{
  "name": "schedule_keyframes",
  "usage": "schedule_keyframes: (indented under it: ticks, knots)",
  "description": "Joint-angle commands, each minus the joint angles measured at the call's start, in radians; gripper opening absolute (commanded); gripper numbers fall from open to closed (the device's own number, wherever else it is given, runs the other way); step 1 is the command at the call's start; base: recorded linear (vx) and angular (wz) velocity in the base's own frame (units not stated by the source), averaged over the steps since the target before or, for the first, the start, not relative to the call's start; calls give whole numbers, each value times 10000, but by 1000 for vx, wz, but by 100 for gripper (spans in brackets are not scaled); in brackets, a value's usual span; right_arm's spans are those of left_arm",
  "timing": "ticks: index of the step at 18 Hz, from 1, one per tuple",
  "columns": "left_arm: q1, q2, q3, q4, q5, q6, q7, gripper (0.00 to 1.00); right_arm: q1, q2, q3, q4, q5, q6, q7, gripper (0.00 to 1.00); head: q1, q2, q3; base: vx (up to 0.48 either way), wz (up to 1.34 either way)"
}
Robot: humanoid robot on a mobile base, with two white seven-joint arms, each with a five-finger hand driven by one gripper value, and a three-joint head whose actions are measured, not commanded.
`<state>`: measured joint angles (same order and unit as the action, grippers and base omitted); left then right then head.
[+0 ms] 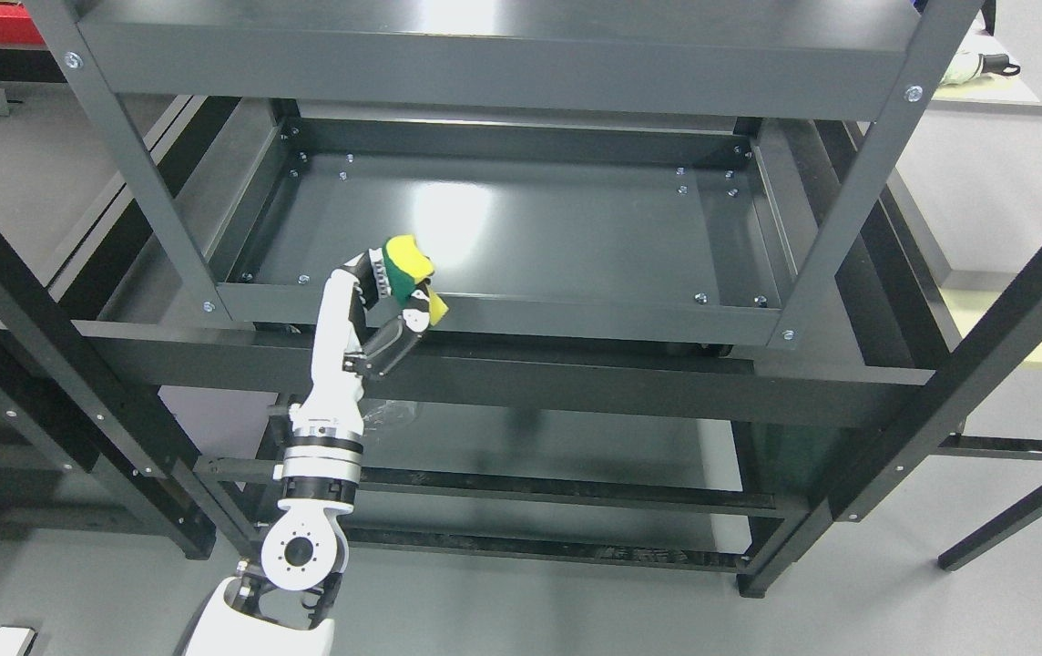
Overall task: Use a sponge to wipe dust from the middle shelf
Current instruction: 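Withdraw the left hand holding the sponge out of the shelf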
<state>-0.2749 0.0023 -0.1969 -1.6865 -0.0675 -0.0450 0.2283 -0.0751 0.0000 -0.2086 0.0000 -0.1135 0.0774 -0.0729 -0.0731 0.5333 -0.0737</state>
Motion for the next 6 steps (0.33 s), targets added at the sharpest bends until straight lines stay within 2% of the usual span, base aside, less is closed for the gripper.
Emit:
schedule_keyframes:
  ticks: [1, 6]
  knots:
    - [203, 152, 1661, -377, 138, -133, -165, 0, -1, -175, 0, -175, 0, -7, -7, 100, 0, 0, 0, 0, 0]
    - [356, 152, 1647, -361, 200, -133, -243, 0, -1, -175, 0, -175, 0, -7, -7, 100, 0, 0, 0, 0, 0]
